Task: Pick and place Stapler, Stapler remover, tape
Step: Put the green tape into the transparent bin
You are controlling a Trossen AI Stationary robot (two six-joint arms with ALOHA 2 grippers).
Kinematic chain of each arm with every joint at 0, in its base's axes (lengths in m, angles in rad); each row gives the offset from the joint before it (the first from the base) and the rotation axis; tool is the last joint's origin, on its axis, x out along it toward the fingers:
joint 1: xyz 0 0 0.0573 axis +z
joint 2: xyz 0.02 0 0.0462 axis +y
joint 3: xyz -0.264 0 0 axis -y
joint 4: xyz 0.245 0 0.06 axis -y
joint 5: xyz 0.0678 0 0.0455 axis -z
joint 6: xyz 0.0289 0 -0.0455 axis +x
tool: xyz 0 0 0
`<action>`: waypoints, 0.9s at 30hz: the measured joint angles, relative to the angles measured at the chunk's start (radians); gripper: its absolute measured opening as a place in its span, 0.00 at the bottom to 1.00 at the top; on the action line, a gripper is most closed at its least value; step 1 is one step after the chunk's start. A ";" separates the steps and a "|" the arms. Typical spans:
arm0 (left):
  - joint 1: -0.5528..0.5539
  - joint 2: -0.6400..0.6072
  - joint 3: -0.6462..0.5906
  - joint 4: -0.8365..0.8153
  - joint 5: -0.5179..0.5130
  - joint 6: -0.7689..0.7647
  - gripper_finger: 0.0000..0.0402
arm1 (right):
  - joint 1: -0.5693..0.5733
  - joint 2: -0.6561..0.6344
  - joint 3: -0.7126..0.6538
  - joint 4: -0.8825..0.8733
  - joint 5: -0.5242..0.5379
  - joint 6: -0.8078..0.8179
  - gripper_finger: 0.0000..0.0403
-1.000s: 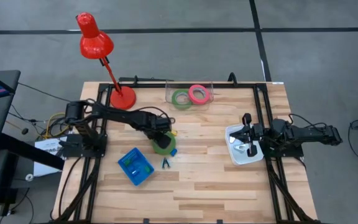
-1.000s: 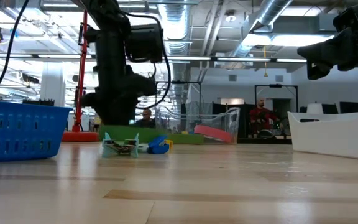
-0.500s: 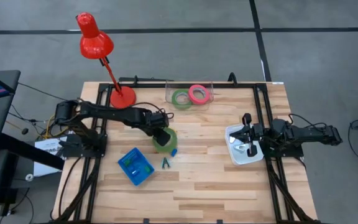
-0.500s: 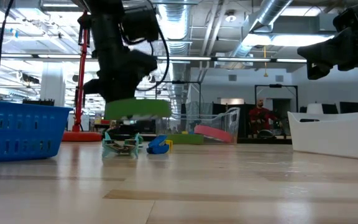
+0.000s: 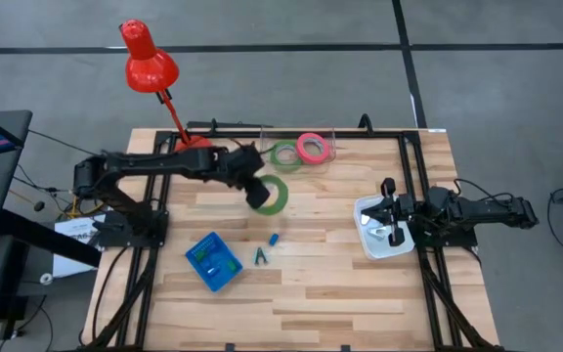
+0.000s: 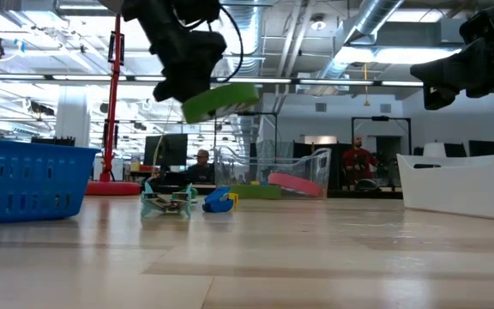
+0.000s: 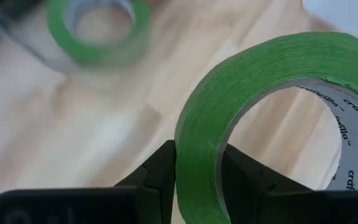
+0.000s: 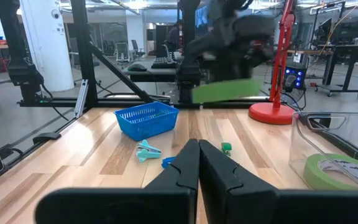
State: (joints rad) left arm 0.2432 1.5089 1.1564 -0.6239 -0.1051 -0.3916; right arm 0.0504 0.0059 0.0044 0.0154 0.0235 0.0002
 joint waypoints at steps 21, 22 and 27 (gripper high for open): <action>0.228 0.097 0.186 0.210 -0.004 0.451 0.23 | 0.000 0.000 0.000 0.000 0.000 0.000 0.00; 0.236 0.102 0.188 0.230 -0.004 0.472 0.23 | 0.000 0.000 0.000 0.000 0.000 0.000 0.00; 0.265 0.135 0.191 0.344 0.003 0.557 0.23 | 0.000 0.000 0.000 0.000 0.000 0.000 0.00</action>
State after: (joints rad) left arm 0.5077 1.6442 1.3479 -0.2798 -0.1024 0.1656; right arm 0.0503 0.0059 0.0044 0.0154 0.0235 0.0002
